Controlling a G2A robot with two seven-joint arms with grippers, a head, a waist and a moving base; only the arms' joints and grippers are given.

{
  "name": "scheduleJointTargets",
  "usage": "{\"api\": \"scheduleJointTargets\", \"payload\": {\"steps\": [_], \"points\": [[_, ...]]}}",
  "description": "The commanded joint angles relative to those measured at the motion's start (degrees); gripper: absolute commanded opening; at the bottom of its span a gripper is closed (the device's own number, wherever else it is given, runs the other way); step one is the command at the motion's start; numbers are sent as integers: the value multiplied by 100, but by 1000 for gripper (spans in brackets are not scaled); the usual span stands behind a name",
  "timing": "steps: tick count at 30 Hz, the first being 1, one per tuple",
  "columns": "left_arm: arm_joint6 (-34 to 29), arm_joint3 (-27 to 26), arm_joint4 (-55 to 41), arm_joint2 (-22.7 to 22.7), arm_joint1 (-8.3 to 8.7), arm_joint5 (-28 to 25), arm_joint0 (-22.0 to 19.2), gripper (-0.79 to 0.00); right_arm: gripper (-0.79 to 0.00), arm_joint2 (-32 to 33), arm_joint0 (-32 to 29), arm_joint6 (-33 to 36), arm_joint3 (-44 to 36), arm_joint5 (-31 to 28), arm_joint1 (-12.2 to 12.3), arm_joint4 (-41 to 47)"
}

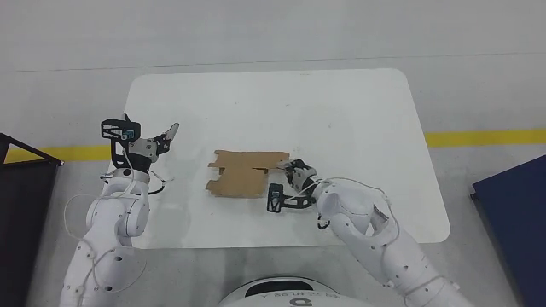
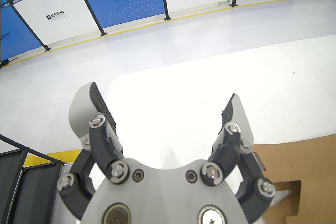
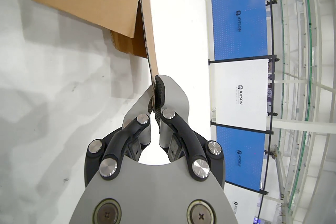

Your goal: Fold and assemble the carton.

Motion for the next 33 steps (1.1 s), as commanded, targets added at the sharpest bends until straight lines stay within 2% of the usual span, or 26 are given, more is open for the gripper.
{"api": "scheduleJointTargets", "payload": {"steps": [1, 7, 18, 21, 24, 30, 33], "points": [[0, 0, 0, 0, 0, 0, 0, 0, -785, 217, -161, -151, -134, 108, 33, 275], [0, 0, 0, 0, 0, 0, 0, 0, -785, 908, -705, -506, -507, 222, 147, 1022], [0, 0, 0, 0, 0, 0, 0, 0, -785, 909, -718, -540, -513, 241, 140, 1142], [21, 39, -33, -8, -3, -109, -17, 0, -785, 1099, -696, -657, -475, 736, 92, 1902], [186, 10, -62, -92, 20, -572, -1, 0, -785, 1253, -714, -697, -478, 1157, 70, 2200], [1099, -315, 793, -134, 132, -2102, 278, 0, -785, 1374, -744, -620, -590, 1516, 32, 2573], [1543, -504, 1455, -44, 172, -2413, 429, 0, -785, 1428, -746, -521, -679, 1665, 12, 2751]]}}
